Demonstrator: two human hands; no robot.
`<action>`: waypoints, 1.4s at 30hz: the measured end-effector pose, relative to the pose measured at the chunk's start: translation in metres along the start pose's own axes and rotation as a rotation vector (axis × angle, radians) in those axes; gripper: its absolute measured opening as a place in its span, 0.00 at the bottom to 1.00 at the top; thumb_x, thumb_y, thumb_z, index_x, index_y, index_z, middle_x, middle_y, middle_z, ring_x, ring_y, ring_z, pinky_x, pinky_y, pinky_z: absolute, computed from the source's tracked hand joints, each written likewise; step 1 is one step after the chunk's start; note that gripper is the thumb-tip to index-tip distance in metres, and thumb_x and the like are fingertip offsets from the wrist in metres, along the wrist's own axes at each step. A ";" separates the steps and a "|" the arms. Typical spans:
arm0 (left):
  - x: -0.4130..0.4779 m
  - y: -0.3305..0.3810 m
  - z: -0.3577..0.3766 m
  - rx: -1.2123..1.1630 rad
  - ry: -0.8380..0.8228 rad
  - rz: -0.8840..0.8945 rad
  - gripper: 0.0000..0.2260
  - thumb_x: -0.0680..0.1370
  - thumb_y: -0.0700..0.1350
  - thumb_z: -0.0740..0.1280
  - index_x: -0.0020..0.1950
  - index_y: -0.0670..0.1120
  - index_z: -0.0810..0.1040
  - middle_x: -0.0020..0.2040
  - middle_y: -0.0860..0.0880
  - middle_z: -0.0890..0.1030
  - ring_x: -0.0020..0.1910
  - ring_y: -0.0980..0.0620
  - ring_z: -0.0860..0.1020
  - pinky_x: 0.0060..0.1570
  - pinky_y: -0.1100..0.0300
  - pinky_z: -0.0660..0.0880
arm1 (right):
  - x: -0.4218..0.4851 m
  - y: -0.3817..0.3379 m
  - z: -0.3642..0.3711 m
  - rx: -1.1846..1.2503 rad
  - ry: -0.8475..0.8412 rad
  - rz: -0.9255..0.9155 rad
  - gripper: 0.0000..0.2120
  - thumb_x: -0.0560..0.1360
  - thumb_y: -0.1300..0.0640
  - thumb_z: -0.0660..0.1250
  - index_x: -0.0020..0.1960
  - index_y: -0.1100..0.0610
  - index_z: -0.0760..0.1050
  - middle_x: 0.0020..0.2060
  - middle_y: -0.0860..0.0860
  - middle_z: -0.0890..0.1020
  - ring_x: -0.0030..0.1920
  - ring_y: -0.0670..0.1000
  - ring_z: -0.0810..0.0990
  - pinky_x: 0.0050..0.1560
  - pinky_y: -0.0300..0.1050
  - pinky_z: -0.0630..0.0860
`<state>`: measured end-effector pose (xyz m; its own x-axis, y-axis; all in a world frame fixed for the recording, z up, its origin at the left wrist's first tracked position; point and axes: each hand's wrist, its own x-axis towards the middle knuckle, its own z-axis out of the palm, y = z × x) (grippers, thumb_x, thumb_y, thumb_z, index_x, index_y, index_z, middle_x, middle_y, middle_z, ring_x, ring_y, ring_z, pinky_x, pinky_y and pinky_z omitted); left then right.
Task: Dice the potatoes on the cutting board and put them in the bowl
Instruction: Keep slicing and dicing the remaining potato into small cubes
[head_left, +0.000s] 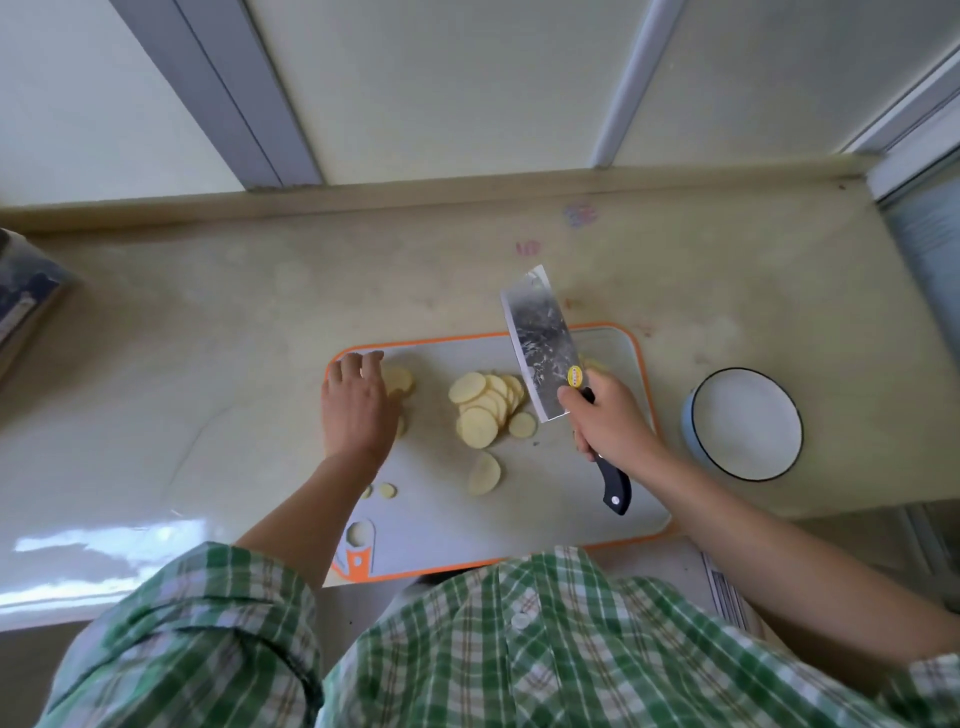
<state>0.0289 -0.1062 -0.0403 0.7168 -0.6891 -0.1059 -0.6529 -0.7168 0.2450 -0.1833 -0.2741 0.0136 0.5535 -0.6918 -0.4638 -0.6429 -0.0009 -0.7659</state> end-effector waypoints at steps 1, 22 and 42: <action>-0.001 0.006 0.001 -0.029 0.049 0.038 0.22 0.73 0.46 0.70 0.66 0.42 0.73 0.59 0.39 0.75 0.59 0.37 0.71 0.58 0.47 0.67 | 0.000 0.001 -0.001 0.007 0.001 0.009 0.08 0.78 0.60 0.58 0.42 0.62 0.64 0.23 0.56 0.69 0.20 0.54 0.68 0.23 0.44 0.67; -0.017 0.069 0.017 -0.085 -0.185 0.416 0.23 0.73 0.50 0.72 0.64 0.47 0.69 0.59 0.49 0.77 0.57 0.46 0.73 0.55 0.54 0.69 | -0.013 0.010 -0.023 -0.034 -0.049 0.050 0.09 0.79 0.59 0.58 0.43 0.63 0.65 0.26 0.55 0.70 0.22 0.51 0.68 0.24 0.45 0.68; 0.013 0.085 0.011 -0.011 -0.073 0.577 0.21 0.72 0.38 0.71 0.65 0.47 0.76 0.64 0.45 0.77 0.63 0.40 0.73 0.58 0.46 0.70 | -0.005 0.014 -0.024 -0.057 -0.025 0.043 0.06 0.79 0.60 0.58 0.44 0.60 0.68 0.25 0.53 0.70 0.20 0.50 0.68 0.22 0.43 0.69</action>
<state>-0.0205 -0.1774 -0.0318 0.2265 -0.9738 -0.0181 -0.9302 -0.2218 0.2923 -0.2080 -0.2885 0.0155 0.5375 -0.6735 -0.5073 -0.6949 -0.0131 -0.7189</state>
